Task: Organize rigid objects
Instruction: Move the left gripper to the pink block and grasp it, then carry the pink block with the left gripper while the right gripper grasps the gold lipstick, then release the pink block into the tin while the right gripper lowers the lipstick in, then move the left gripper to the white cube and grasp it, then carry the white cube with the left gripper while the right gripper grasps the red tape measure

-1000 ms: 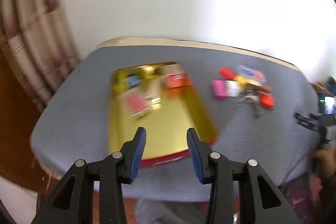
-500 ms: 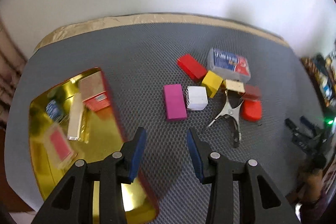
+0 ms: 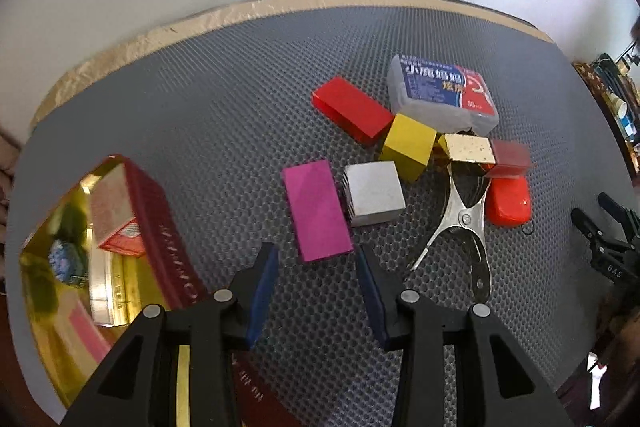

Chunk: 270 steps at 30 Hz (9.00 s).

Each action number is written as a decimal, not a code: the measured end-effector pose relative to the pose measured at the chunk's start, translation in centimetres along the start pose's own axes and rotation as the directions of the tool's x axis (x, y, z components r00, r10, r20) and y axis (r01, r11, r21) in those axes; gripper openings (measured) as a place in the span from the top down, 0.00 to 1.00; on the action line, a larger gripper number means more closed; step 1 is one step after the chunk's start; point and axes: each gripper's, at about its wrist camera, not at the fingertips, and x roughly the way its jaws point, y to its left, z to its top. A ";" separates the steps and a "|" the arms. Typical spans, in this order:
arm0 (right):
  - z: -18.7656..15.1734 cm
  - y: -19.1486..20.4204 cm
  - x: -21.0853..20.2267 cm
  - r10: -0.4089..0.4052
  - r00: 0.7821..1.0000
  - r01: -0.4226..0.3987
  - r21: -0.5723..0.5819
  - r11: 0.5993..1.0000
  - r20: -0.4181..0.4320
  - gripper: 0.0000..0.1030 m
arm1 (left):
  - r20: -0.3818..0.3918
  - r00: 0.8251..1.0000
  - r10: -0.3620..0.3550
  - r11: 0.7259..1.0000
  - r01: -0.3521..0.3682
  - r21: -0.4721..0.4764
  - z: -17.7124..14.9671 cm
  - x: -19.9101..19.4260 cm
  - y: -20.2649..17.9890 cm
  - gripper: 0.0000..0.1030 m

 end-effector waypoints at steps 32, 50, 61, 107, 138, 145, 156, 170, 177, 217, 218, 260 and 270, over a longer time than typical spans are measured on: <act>3.4 5.8 -4.2 0.311 0.950 -0.287 -0.339 0.896 0.017 0.27 | 0.076 0.996 -0.056 0.984 0.068 -0.165 -4.0 -3.0 1.7 0.71; 8.2 17.6 -1.3 0.287 0.936 -0.344 -0.697 0.629 -0.204 0.66 | 0.064 0.995 -0.082 0.988 0.090 -0.127 -7.5 -3.0 -1.1 0.71; 8.8 19.4 0.8 0.247 0.918 -0.396 -0.705 0.589 -0.310 0.71 | 0.066 0.994 -0.084 0.992 0.090 -0.090 -7.8 -2.9 -2.0 0.71; 1.0 7.3 -0.9 0.280 0.958 -0.265 -0.198 0.944 0.055 0.82 | 0.171 0.983 0.072 0.942 -0.011 -0.334 -11.8 -11.5 10.1 0.71; 2.0 14.9 -8.9 0.458 0.889 -0.438 -0.264 0.859 0.012 0.82 | 0.206 0.882 0.423 0.745 -0.209 -0.634 -22.3 -14.2 14.0 0.69; 1.7 26.9 -12.1 0.621 0.774 -0.620 -0.350 0.703 -0.123 0.82 | 0.200 0.880 0.431 0.746 -0.223 -0.628 -22.5 -14.0 14.3 0.69; 0.6 37.9 -7.6 0.531 0.797 -0.603 -0.408 0.685 -0.288 0.82 | 0.229 0.847 0.479 0.769 -0.279 -0.576 -22.0 -14.7 13.3 0.61; 1.6 37.2 -6.4 0.560 0.792 -0.610 -0.345 0.713 -0.243 0.73 | 0.165 0.879 0.448 0.748 -0.267 -0.608 -22.3 -13.4 14.2 0.61; 2.3 22.8 -8.2 0.493 0.869 -0.474 -0.235 0.848 0.027 0.39 | 0.171 0.880 0.442 0.767 -0.273 -0.580 -22.1 -13.3 13.5 0.61; 1.4 0.8 -0.9 0.179 0.984 -0.176 -0.096 0.980 0.018 0.07 | 0.042 0.996 -0.075 0.996 0.076 -0.039 2.8 0.1 -2.7 0.59; 1.4 0.8 -0.9 0.179 0.984 -0.177 -0.097 0.979 0.017 0.07 | 0.041 0.997 -0.070 0.997 0.071 -0.036 2.9 0.3 -2.8 0.59; 5.7 14.0 1.4 0.383 0.910 -0.392 -0.623 0.677 -0.156 0.17 | 0.097 0.989 -0.112 0.981 0.125 -0.147 -11.3 -5.1 -4.0 0.71; 5.4 14.3 1.6 0.395 0.900 -0.423 -0.596 0.683 -0.186 0.58 | 0.111 0.986 -0.121 0.975 0.139 -0.175 -11.9 -6.1 -3.6 0.71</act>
